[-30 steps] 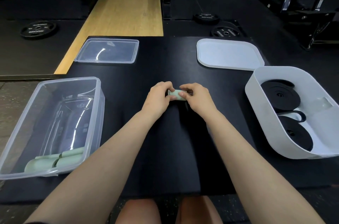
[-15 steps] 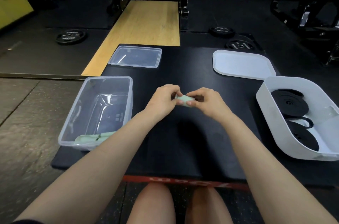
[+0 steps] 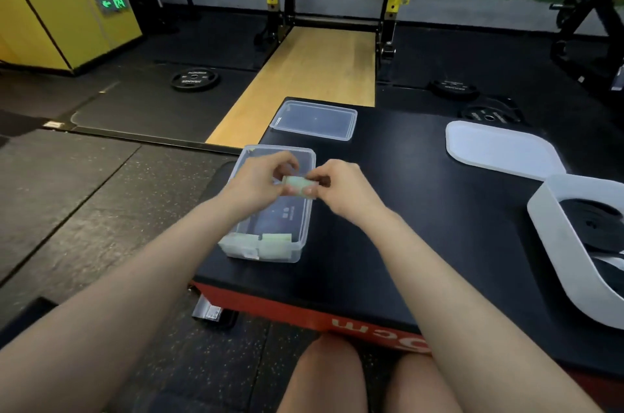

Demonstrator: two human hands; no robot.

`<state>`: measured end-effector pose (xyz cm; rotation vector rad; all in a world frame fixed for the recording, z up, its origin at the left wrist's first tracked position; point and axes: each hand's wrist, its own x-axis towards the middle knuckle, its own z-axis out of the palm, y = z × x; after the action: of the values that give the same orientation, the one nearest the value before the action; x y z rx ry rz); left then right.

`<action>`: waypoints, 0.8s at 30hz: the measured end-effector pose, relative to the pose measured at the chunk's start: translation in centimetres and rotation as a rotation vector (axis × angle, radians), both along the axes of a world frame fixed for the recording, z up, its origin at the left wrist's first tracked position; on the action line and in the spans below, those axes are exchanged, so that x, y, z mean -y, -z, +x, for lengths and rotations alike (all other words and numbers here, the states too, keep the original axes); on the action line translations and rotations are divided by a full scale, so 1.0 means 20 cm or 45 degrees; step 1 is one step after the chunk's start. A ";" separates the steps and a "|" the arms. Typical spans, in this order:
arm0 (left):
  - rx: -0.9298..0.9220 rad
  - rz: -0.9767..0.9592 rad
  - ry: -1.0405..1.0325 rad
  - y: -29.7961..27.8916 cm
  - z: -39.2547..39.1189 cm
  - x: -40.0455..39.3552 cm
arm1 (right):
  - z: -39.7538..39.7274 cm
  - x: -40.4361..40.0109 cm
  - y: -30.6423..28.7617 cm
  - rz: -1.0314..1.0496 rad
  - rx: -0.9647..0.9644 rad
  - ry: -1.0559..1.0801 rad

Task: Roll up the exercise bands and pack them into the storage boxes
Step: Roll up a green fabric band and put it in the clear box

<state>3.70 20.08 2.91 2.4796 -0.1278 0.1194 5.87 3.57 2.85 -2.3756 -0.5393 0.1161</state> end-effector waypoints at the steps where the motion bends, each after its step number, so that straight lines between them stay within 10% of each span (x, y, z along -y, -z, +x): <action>1: -0.029 0.036 -0.001 0.01 -0.01 -0.04 | 0.00 -0.05 0.01 -0.038 -0.009 -0.026; 24: -0.555 0.618 0.138 0.26 0.03 -0.22 | 0.01 -0.41 0.18 -0.825 -0.091 -0.310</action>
<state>4.24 24.47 -2.30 2.9010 -0.1136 -0.5573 6.10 11.71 -0.84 -2.8972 -0.8550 0.5564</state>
